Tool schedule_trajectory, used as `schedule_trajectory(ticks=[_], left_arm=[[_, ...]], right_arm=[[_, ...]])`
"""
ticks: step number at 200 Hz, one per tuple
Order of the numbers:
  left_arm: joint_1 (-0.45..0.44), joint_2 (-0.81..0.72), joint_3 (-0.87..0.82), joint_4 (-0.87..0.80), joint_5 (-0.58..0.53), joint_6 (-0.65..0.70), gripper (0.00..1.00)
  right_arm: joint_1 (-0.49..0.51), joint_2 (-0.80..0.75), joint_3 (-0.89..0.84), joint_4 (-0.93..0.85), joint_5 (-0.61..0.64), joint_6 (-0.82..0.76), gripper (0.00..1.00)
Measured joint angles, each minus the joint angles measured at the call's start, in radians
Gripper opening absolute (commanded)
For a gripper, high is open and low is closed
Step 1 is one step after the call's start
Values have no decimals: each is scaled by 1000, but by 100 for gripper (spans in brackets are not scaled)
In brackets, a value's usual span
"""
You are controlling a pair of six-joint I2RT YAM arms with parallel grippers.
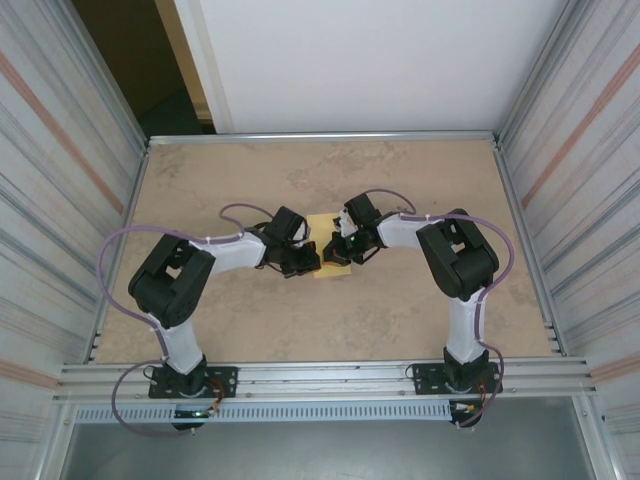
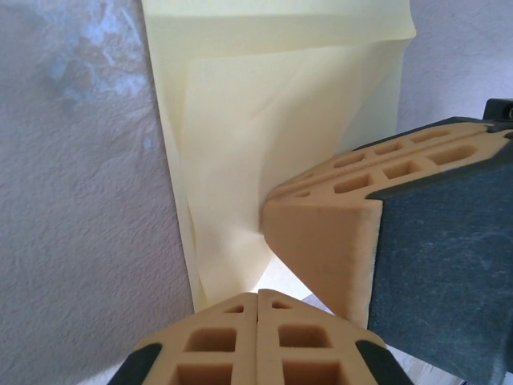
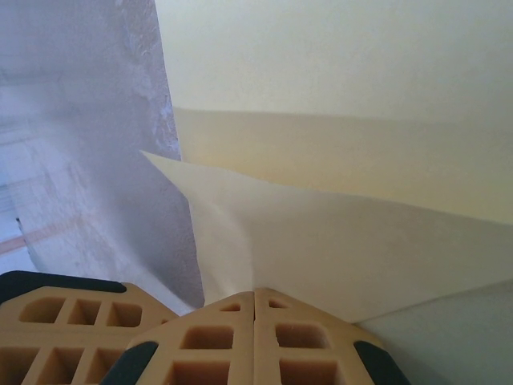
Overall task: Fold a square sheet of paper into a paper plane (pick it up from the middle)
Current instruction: Fold the triangle a second time at the center of the table.
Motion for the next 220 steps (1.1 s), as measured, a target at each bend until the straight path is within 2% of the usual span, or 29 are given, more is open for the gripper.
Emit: schedule_trajectory(ticks=[104, 166, 195, 220], left_arm=[[-11, 17, -2, -30, -22, 38, 0], [-27, -156, -101, -150, -61, 58, 0], [-4, -207, -101, -64, -56, 29, 0], [2, -141, -77, 22, -31, -3, 0]], right_arm=[[3, 2, 14, -27, 20, 0, 0], [10, 2, 16, -32, 25, 9, 0], [11, 2, 18, -34, 28, 30, 0], [11, 2, 19, -35, 27, 38, 0]])
